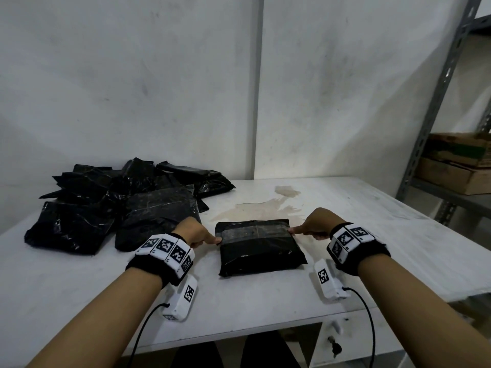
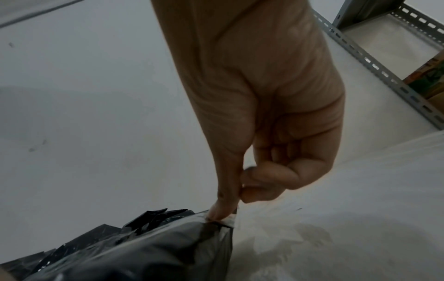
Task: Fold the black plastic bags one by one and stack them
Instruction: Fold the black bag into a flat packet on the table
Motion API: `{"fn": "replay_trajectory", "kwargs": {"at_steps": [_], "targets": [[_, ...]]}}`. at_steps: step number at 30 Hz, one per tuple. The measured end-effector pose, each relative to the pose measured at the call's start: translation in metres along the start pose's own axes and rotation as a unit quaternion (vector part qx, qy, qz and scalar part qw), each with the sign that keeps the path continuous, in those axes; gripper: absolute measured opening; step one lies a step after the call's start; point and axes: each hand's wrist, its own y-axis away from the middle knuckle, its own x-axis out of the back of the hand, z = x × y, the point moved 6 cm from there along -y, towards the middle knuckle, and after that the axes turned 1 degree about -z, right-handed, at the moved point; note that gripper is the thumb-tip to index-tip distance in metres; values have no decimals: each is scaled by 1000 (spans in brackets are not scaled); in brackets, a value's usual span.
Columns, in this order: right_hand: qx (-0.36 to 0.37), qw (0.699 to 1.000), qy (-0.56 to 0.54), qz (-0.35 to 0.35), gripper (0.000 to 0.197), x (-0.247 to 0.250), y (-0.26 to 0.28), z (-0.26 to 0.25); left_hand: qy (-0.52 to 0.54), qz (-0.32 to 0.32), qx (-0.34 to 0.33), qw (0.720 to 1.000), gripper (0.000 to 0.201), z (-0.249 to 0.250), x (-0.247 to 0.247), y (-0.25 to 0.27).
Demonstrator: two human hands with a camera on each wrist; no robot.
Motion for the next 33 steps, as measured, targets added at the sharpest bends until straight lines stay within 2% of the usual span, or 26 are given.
{"fn": "replay_trajectory", "kwargs": {"at_steps": [4, 8, 17, 22, 29, 33], "targets": [[-3, 995, -97, -25, 36, -4, -6, -1, 10, 2, 1, 1000, 30, 3, -1, 2], [-8, 984, -170, -51, 23, -6, 0, -6, 10, 7, 8, 1000, 36, 4, -1, 4], [-10, 983, -176, -59, 19, -4, 6, -15, 53, 27, -2, 998, 21, 12, -1, 7], [-10, 981, -185, -60, 22, -4, 9, -17, 82, 11, 10, 996, 8, 16, -6, 9], [-9, 981, -183, -56, 33, -5, 9, -17, 99, -4, -1, 995, 9, 22, -7, 12], [-5, 980, -188, -65, 21, -8, 6, -17, 107, -17, 6, 994, 12, 26, -14, 14]]}}
